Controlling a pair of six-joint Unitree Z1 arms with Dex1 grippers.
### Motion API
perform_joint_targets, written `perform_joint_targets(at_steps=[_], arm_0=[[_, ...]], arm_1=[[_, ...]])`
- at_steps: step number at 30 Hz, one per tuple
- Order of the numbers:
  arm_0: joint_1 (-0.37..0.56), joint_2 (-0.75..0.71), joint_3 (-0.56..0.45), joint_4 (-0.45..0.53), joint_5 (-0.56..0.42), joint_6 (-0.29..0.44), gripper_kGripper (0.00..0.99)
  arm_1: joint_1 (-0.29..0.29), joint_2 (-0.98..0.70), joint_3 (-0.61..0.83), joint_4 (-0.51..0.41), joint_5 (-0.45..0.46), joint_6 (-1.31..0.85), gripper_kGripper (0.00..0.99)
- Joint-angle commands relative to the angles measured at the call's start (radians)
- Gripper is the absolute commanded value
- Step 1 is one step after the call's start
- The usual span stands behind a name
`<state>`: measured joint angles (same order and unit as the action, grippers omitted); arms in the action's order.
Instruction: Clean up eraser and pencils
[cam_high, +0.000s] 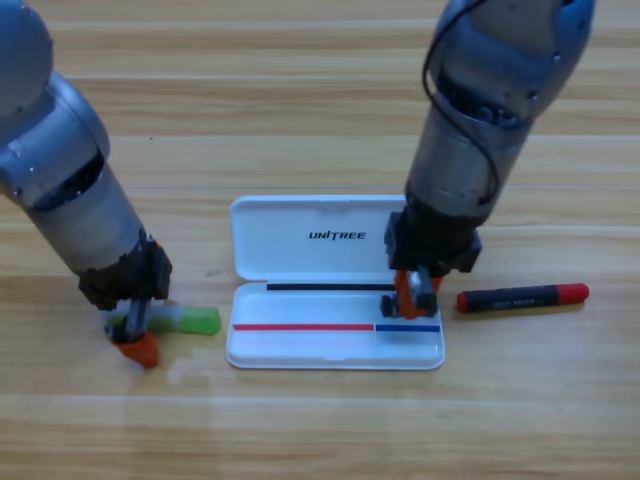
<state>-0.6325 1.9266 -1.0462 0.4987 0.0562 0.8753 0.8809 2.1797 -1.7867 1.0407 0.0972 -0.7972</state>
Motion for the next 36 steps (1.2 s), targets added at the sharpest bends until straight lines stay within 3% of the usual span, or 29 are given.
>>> perform_joint_targets(at_steps=[1, 6, 8, 12, 16, 18, 23, 26, 36], arm_0=[[-0.012, 0.161, 0.003, -0.019, -0.021, -0.013, 0.833], [-0.012, 0.204, -0.047, 0.037, -0.044, -0.012, 0.661], [-0.012, 0.222, -0.08, 0.075, -0.058, 0.001, 0.479], [-0.012, 0.23, -0.112, 0.115, -0.056, 0.019, 0.0], [-0.012, 0.198, -0.112, 0.138, -0.038, 0.013, 0.0], [-0.012, 0.198, -0.143, 0.19, -0.019, 0.013, 0.0], [-0.012, 0.169, -0.222, 0.333, 0.013, 0.011, 0.0], [-0.012, 0.132, -0.281, 0.428, 0.021, 0.002, 0.0], [-0.07, 0.028, -0.494, 0.67, 0.017, -0.093, 0.0]], arm_1=[[0.024, 0.103, -0.016, 0.018, 0.012, -0.005, 0.0], [0.024, 0.112, -0.016, 0.016, 0.012, -0.004, 0.0], [0.024, 0.115, -0.014, 0.016, 0.01, -0.002, 0.0], [0.024, 0.121, -0.01, 0.016, 0.007, 0.0, 0.0], [0.024, 0.12, -0.008, 0.018, 0.001, 0.003, 0.018], [0.024, 0.111, -0.007, 0.018, 0.001, 0.003, 0.15], [0.021, 0.088, 0.006, 0.019, -0.001, 0.015, 0.621], [0.02, 0.068, 0.024, 0.018, -0.001, 0.019, 0.781], [-0.005, -0.284, 0.222, 0.071, 0.007, 0.046, 0.845]])
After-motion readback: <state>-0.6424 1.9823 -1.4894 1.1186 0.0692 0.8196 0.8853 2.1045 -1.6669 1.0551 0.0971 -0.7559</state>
